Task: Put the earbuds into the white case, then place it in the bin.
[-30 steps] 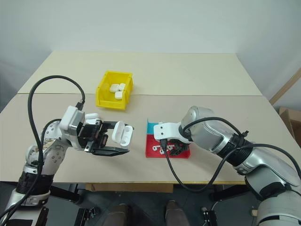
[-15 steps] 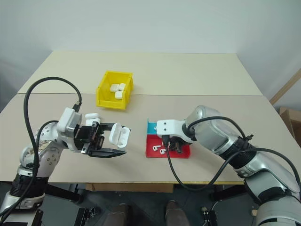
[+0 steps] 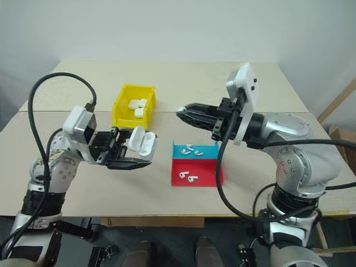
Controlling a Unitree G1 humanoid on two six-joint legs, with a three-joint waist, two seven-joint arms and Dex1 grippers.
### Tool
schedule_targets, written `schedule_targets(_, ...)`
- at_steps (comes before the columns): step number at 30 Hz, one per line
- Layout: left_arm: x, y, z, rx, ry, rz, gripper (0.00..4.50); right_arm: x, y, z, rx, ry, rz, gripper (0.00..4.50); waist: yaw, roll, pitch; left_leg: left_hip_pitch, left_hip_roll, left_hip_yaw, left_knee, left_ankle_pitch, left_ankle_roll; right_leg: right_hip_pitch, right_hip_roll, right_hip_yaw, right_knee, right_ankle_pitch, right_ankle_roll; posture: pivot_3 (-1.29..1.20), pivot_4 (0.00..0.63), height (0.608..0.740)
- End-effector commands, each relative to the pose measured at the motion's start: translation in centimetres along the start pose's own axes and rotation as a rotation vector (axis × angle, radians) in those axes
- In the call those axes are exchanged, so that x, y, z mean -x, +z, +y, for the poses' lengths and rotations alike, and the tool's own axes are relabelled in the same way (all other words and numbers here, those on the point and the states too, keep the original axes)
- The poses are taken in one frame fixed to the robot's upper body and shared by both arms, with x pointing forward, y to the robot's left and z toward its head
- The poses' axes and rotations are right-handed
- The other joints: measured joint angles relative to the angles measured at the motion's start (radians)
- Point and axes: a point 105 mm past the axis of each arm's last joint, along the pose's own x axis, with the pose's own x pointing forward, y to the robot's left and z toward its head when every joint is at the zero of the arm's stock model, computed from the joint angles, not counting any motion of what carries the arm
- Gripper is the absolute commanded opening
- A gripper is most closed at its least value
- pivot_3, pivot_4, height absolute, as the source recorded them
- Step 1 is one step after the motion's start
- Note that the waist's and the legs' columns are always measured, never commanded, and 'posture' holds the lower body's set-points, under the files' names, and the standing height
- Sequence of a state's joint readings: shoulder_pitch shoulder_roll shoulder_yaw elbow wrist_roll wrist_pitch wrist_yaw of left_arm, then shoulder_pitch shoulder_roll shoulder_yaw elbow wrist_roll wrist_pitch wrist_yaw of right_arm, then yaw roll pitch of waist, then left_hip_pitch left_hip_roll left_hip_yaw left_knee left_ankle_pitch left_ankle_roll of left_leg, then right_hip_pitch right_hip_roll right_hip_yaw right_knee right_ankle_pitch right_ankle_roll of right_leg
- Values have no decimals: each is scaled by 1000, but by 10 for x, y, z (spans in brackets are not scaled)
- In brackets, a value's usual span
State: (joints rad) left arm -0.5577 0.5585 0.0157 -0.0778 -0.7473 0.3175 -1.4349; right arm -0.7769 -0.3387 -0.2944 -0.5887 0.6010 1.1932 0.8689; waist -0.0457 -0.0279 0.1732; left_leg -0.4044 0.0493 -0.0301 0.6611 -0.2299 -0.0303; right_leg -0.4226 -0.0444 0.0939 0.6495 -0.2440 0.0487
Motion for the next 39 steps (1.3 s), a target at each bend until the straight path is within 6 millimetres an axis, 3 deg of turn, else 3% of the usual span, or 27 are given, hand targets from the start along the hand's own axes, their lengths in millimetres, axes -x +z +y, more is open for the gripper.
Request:
schedule_targets(1,-4,8,3,-34,-26,-8,2814,-9,10,16,22,27,-43,669,1,0,0,0,0,0,0,0,0,0,0,0,0,0,0,0,150,740)
schedule_targets(16,-8,10,9,-45,-38,-5,2814,-30,-12,35,-15,76,7,669,1,0,0,0,0,0,0,0,0,1,0,0,-1,0,0,0,150,740)
schedule_targets(31,-10,16,11,-61,-17,-22,2814,-26,-23,31,-3,47,27,669,1,0,0,0,0,0,0,0,0,1,0,0,-1,0,0,0,150,740)
schedule_targets(32,-10,17,12,-61,-14,-22,2814,-26,-23,31,-1,46,29,1401,1,0,0,0,0,0,0,0,0,1,0,0,-1,0,0,0,150,740)
schedule_targets(39,-10,15,15,-62,-2,-28,2814,-22,-23,29,13,46,43,3755,1,0,0,0,0,0,0,0,0,1,0,0,-1,0,0,0,150,740)
